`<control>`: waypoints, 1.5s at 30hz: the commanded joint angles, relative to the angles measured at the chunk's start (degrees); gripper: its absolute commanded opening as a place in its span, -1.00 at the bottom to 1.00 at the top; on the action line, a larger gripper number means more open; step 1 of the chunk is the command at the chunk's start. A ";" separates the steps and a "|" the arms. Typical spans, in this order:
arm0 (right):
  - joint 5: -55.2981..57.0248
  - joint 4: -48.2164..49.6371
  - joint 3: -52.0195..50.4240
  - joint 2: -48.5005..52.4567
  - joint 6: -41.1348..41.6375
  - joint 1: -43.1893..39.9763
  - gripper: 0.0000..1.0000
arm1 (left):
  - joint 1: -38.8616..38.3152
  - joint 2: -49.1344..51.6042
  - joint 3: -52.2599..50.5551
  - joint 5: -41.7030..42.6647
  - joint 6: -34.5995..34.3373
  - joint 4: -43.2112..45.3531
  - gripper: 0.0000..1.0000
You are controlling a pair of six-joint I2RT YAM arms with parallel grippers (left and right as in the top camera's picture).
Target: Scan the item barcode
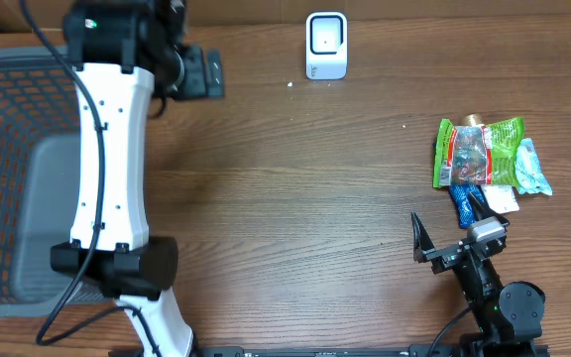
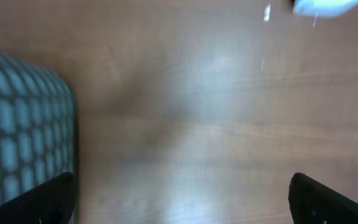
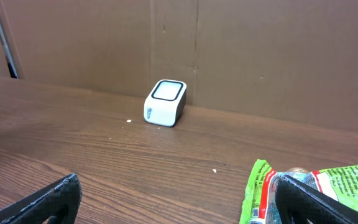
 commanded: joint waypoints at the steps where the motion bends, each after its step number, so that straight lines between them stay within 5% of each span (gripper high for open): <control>1: 0.59 0.28 -0.59 -0.57 0.20 0.28 1.00 | -3.28 -9.22 -10.14 0.48 -0.83 0.52 1.00; 7: 0.59 0.28 -0.59 -0.57 0.17 0.28 1.00 | -5.73 -24.87 -28.87 0.50 -0.83 2.93 0.99; 22: 0.59 0.28 -0.59 -0.57 0.17 0.28 1.00 | 9.27 -59.19 -70.34 1.09 -2.99 34.80 0.99; 35: 0.59 0.28 -0.59 -0.57 0.17 0.28 1.00 | 12.22 -86.93 -103.84 0.81 -4.31 51.28 1.00; 45: 0.59 0.28 -0.59 -0.57 0.17 0.28 1.00 | 12.22 -101.18 -124.39 0.17 -1.90 77.88 0.99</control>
